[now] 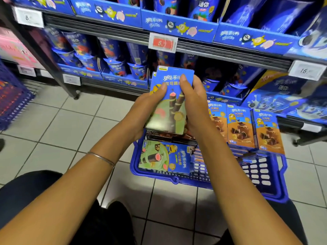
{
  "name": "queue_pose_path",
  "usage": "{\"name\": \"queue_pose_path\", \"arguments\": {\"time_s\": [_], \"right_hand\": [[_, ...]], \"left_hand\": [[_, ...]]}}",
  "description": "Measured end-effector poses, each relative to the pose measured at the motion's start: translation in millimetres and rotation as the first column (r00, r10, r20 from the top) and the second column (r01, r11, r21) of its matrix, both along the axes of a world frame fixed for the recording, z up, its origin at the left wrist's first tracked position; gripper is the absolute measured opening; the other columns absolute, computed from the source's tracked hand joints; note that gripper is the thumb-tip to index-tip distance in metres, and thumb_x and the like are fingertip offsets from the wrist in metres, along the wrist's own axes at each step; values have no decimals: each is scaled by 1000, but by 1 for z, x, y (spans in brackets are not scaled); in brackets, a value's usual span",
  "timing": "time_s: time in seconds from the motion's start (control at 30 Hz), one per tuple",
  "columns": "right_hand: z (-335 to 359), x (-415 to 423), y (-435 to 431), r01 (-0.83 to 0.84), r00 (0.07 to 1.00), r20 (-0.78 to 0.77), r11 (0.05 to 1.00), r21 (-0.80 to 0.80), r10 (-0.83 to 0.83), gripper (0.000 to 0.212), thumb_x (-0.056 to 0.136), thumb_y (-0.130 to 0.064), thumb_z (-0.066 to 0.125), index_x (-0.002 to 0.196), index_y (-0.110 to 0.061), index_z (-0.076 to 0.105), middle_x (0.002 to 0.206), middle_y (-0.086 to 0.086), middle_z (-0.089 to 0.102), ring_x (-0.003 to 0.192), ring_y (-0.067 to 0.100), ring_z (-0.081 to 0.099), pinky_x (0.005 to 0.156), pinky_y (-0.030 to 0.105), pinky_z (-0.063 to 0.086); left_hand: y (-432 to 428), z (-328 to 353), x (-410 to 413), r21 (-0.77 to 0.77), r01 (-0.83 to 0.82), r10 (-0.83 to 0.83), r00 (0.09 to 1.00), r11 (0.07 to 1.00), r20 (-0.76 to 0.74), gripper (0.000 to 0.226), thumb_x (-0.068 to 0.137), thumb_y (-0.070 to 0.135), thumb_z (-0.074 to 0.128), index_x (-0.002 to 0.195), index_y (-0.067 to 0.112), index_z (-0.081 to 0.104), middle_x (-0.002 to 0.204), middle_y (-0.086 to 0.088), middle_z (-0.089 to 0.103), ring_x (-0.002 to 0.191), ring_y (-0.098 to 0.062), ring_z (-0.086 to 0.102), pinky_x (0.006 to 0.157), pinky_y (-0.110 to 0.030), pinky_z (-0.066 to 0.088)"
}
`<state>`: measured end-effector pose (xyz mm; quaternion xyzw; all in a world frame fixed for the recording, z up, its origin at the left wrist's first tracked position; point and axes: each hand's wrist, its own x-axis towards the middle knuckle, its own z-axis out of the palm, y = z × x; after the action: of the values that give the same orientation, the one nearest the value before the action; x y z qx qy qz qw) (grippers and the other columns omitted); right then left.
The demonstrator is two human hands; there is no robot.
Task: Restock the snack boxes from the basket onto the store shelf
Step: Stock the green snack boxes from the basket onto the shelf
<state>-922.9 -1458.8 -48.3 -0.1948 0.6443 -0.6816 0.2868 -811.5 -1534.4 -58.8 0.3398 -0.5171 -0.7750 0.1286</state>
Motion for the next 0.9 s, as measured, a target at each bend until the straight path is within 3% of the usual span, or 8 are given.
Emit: {"name": "queue_pose_path", "arguments": {"time_s": [0.13, 0.23, 0.4, 0.47, 0.57, 0.63, 0.77, 0.9], "right_hand": [[-4, 5, -2, -10, 1000, -11, 998, 58, 10, 33, 108, -34, 47, 134, -14, 52, 119, 7, 65, 91, 7, 65, 73, 28, 55], [-12, -3, 10, -30, 995, 96, 995, 100, 21, 44, 105, -50, 42, 132, -18, 57, 123, -1, 69, 110, 10, 67, 101, 41, 52], [-56, 8, 66, -152, 939, -234, 914, 377, 252, 12, 96, -17, 63, 108, -16, 65, 103, 3, 70, 99, 25, 68, 92, 54, 54], [-73, 18, 82, -245, 835, -302, 803, 543, 459, 24, 92, -21, 72, 114, -19, 64, 106, -1, 66, 104, 19, 62, 94, 48, 53], [-88, 27, 96, -190, 576, -320, 504, 843, 753, 65, 83, -57, 74, 138, -30, 52, 132, -3, 55, 127, 21, 47, 104, 45, 43], [-91, 29, 101, -194, 591, -216, 397, 897, 777, 83, 76, -68, 73, 144, -33, 42, 137, -3, 48, 131, 24, 42, 106, 46, 41], [-93, 31, 107, -159, 662, -219, 420, 894, 717, 84, 69, -71, 78, 135, -27, 47, 130, -2, 49, 123, 25, 46, 99, 44, 47], [-88, 27, 114, -144, 707, -325, 577, 804, 629, 66, 67, -56, 88, 119, -33, 52, 119, -4, 52, 113, 23, 52, 91, 43, 51]], "left_hand": [[3, -1, 5, 50, 15, -12, 999, 999, -48, 24, 97, 39, 69, 103, 17, 78, 106, -10, 79, 89, -29, 78, 77, -37, 60], [0, 3, 12, 40, -26, 28, 999, 999, -36, 27, 99, 38, 67, 110, 15, 77, 113, -13, 79, 100, -32, 77, 83, -42, 63], [-5, 7, 21, 17, -115, 115, 993, 993, -8, 25, 98, 39, 68, 94, 18, 81, 108, -13, 80, 98, -33, 78, 83, -42, 64], [-7, 7, 23, 16, -136, 136, 991, 991, -1, 26, 98, 38, 69, 87, 18, 82, 104, -12, 81, 92, -29, 79, 74, -36, 64], [-8, 6, 24, 44, -147, 146, 989, 988, 25, 24, 97, 39, 69, 97, 17, 79, 107, -11, 80, 96, -30, 79, 78, -37, 64], [-7, 5, 24, 57, -135, 134, 990, 989, 36, 26, 97, 40, 70, 102, 17, 78, 108, -11, 80, 97, -30, 79, 77, -38, 64], [-8, 6, 23, 38, -143, 142, 989, 989, 39, 26, 96, 41, 71, 101, 17, 78, 106, -10, 81, 95, -29, 79, 76, -37, 64], [-11, 6, 24, -4, -165, 165, 984, 986, 66, 27, 95, 43, 72, 100, 17, 79, 105, -9, 81, 97, -29, 79, 83, -40, 64]]}}
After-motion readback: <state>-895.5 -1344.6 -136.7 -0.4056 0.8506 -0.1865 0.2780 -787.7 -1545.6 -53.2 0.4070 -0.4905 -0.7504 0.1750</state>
